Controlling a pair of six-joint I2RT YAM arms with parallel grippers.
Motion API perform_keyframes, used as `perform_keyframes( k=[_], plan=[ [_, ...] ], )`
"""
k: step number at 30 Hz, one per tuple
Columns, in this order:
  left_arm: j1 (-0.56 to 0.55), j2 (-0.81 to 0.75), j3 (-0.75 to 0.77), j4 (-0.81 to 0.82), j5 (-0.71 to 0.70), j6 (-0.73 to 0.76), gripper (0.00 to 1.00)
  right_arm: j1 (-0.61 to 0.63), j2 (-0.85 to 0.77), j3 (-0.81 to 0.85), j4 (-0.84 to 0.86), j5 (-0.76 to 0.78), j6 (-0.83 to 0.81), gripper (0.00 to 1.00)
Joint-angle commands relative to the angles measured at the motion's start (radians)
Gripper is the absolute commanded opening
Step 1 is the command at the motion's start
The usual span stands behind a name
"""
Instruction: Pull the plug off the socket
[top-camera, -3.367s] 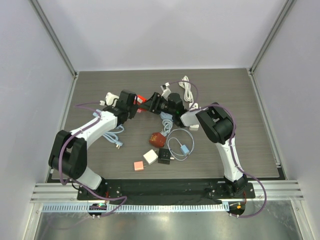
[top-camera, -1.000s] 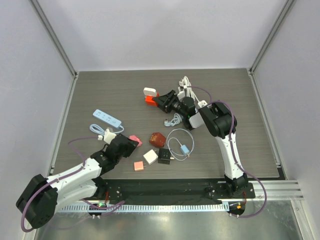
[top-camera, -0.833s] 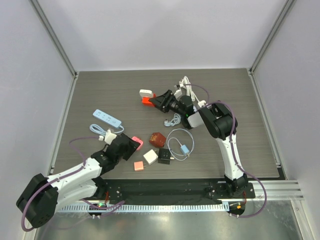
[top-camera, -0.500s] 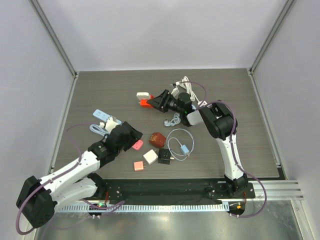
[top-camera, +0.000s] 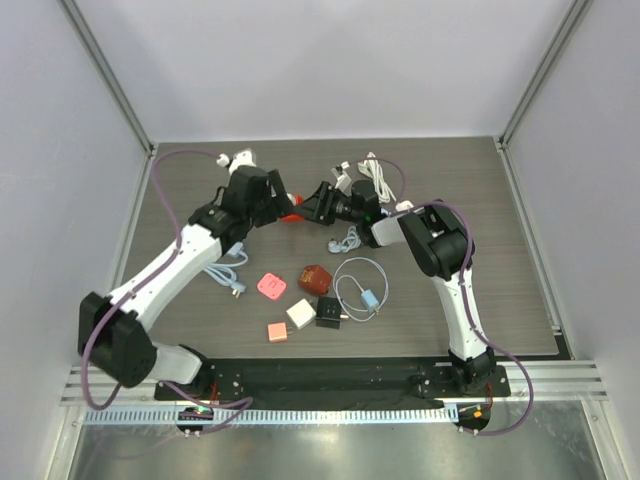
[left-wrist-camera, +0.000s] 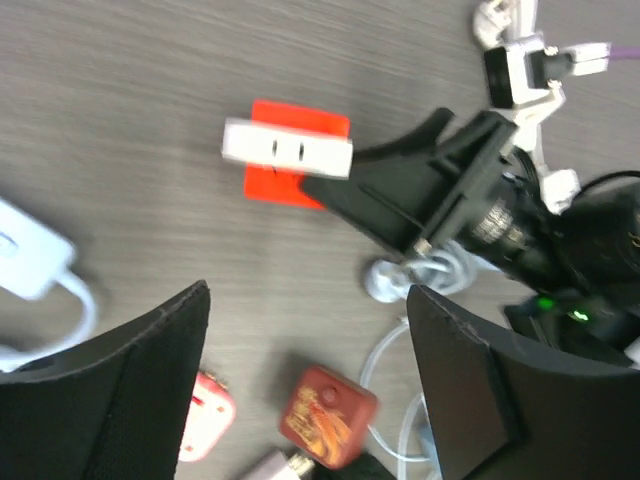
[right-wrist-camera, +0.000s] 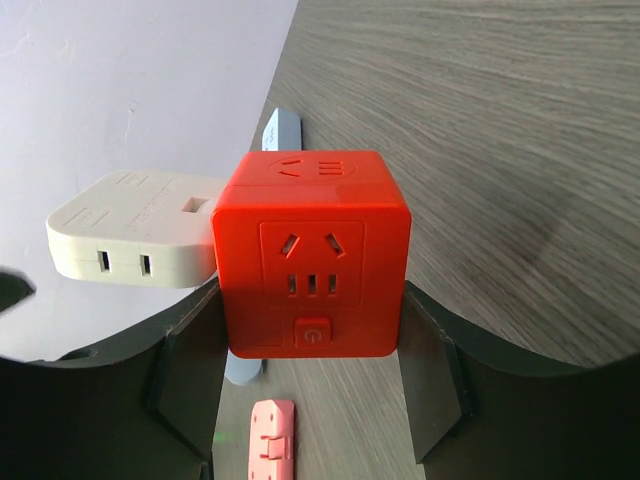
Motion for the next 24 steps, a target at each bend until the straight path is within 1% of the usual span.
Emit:
perform_keyframes(
  k=[1,3,4,5,9,12,16,22,24],
  plan=[
    [0.018,0.102,0.144,-0.134,0.026,0.189,0.82,0.012,-0.021,0.063,0.045,-0.049,-0.034,0.01],
    [0.019,0.126,0.187,-0.110,0.045,0.218,0.84,0.015,-0.015,0.072,0.054,-0.068,-0.020,0.01],
    [0.019,0.151,0.199,-0.089,0.049,0.227,0.91,0.020,-0.007,0.078,0.054,-0.071,-0.022,0.01],
    [0.019,0.169,0.214,-0.091,0.046,0.235,0.95,0.021,-0.007,0.081,0.051,-0.075,-0.023,0.01],
    [0.019,0.264,0.361,-0.202,0.010,0.293,0.96,0.023,-0.006,0.086,0.042,-0.078,-0.028,0.01],
    [0.019,0.329,0.435,-0.280,-0.013,0.307,0.96,0.023,-0.004,0.092,0.042,-0.083,-0.029,0.01],
    [0.019,0.367,0.474,-0.323,-0.037,0.318,0.95,0.026,-0.009,0.087,0.046,-0.086,-0.028,0.01],
    [0.025,0.387,0.474,-0.331,-0.060,0.310,0.94,0.026,-0.016,0.081,0.045,-0.089,-0.034,0.01],
    [0.039,0.392,0.462,-0.322,-0.043,0.297,0.94,0.027,-0.015,0.081,0.046,-0.091,-0.034,0.01]
  ],
)
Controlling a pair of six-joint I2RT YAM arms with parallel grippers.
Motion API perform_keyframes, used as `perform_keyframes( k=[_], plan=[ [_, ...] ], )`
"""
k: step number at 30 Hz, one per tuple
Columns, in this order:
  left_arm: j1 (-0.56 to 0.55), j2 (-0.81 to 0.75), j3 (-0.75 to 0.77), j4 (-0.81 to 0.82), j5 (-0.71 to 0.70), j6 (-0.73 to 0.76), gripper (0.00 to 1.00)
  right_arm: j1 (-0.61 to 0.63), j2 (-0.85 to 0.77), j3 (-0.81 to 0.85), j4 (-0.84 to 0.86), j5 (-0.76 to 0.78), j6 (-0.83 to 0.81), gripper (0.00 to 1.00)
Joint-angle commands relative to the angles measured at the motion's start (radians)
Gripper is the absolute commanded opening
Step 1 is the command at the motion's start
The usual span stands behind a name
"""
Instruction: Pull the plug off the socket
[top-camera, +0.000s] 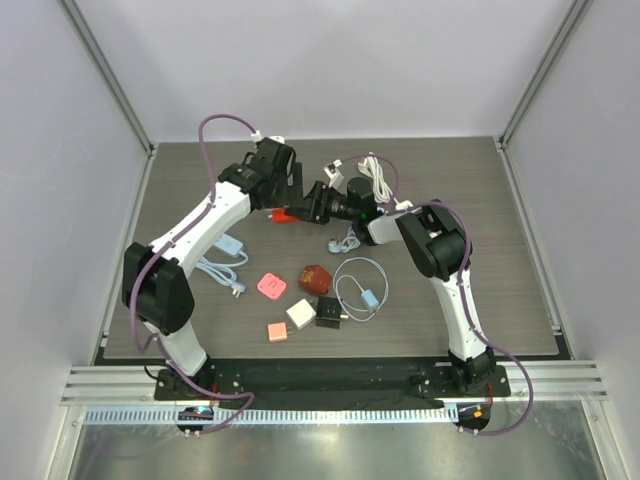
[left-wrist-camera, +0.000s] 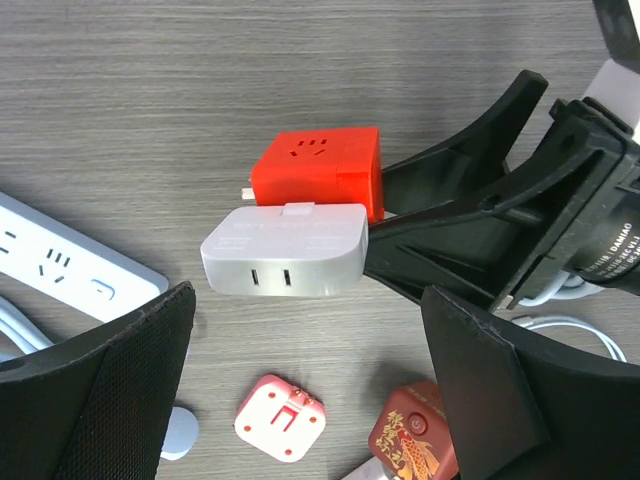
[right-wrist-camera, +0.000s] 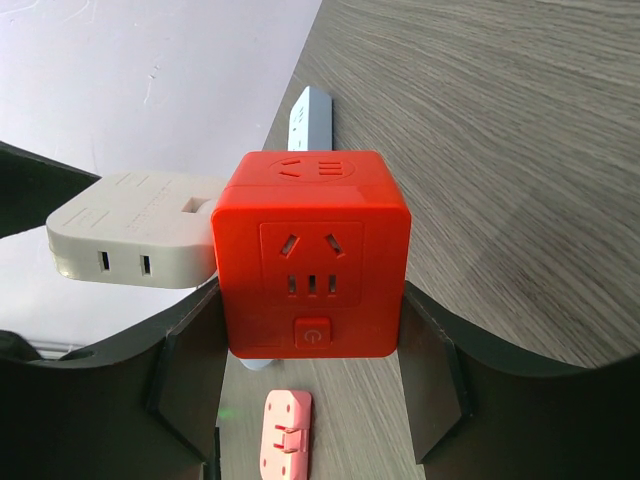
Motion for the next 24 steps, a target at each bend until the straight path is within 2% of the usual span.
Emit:
perform_keyframes(
  k=[1,10,24],
  plan=[
    [0.020,0.004,0.021,-0.005,0.014,0.000,0.94,0.008,-0.022,0.034,0.069,-0.021,-0.014,0.01],
    [0.060,0.035,0.014,0.029,0.083,-0.027,0.88,0.014,-0.022,0.038,0.087,-0.032,-0.011,0.01],
    [0.068,0.053,-0.017,0.067,0.135,-0.055,0.74,0.017,-0.018,0.041,0.090,-0.037,-0.008,0.01]
  ],
)
